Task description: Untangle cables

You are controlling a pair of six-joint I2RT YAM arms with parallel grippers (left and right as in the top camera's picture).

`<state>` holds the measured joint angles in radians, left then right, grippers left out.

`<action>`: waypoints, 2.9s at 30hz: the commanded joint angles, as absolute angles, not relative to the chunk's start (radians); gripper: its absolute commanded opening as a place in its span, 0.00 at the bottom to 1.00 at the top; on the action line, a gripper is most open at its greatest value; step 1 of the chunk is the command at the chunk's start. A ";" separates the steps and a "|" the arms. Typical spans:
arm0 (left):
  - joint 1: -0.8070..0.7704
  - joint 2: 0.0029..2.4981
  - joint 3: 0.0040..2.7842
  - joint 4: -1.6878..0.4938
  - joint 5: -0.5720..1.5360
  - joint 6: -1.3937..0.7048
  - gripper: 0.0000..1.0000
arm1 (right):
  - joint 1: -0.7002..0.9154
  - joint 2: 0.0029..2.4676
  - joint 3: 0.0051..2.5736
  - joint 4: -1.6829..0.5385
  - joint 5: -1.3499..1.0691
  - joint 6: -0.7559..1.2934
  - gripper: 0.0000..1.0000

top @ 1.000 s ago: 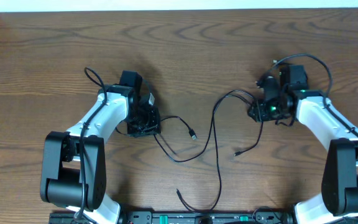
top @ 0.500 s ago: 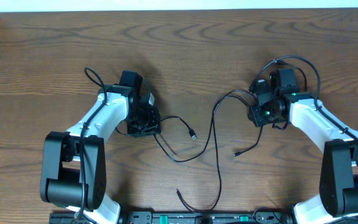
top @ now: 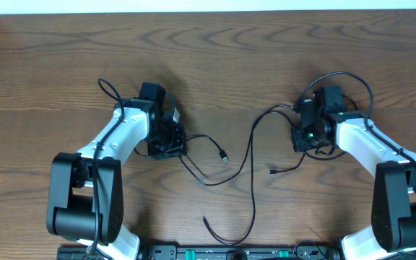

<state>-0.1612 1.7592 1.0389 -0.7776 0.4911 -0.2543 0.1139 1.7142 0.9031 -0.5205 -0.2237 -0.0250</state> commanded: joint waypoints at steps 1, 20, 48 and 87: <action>-0.163 1.764 1.036 -0.782 0.479 -0.241 0.07 | 0.040 1.649 0.965 -0.534 -0.282 0.075 0.01; -0.163 1.764 1.036 -0.780 0.478 -0.241 0.08 | -0.577 1.370 1.177 0.066 -1.159 0.694 0.01; -0.163 1.764 1.036 -0.781 0.479 -0.241 0.08 | -0.857 1.371 1.177 -0.075 -0.769 0.766 0.01; -0.163 1.764 1.036 -0.777 0.479 -0.245 0.07 | -0.465 1.525 1.177 -0.599 -0.365 0.100 0.57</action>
<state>-0.1612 1.7599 1.0389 -0.7765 0.4908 -0.2543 -0.5488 1.5013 1.1717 -0.5758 -0.5407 0.2771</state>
